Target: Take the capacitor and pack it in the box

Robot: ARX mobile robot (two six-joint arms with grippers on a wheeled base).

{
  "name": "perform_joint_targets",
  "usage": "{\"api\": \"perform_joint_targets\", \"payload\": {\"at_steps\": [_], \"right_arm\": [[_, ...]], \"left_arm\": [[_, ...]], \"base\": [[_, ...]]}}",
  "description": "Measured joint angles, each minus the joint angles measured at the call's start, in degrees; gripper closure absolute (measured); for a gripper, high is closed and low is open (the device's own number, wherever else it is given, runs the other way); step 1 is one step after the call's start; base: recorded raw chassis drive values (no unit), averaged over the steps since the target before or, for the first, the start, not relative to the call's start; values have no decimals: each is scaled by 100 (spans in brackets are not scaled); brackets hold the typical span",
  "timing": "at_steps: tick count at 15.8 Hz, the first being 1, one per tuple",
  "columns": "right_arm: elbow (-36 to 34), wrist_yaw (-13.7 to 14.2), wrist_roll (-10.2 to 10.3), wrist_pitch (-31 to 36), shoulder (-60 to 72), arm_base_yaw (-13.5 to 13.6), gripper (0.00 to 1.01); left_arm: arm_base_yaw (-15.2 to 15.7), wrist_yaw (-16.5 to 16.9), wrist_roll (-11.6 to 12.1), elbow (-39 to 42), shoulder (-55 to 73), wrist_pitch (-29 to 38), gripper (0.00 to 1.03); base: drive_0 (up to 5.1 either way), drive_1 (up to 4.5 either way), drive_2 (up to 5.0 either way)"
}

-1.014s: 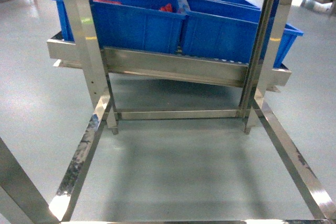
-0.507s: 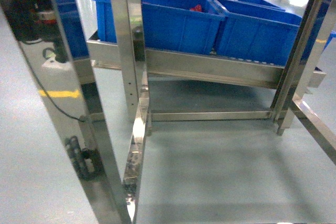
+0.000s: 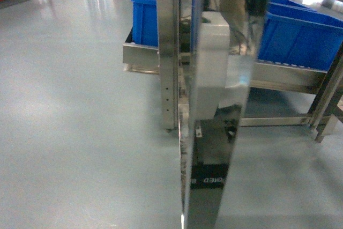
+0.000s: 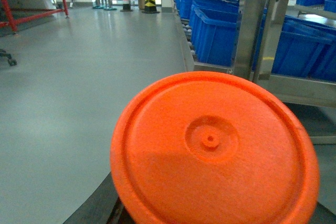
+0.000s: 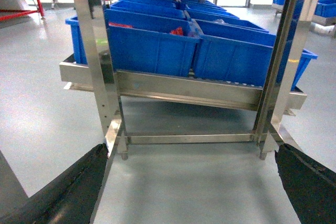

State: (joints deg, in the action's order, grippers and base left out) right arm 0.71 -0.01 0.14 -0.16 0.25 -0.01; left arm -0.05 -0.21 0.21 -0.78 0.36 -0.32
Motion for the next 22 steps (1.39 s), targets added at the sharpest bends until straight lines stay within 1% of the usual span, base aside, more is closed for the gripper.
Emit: {"api": "perform_joint_targets", "payload": {"at_steps": [3,9,19,22], "right_arm": [[0,2,0,-7,-2,0,3],[0,2,0,-11,0,0,3],[0,2,0,-22,0,0,3],[0,7,0,-15,-2,0,3]], "left_arm": [[0,15,0,0,0,0,59],[0,20,0,0,0,-11,59],[0,17,0,0,0,-9,59],[0,20,0,0,0,-2,59]], "base": [[-474,365,122],[-492,252,252],[-498,243,243],[-477,146,355]]}}
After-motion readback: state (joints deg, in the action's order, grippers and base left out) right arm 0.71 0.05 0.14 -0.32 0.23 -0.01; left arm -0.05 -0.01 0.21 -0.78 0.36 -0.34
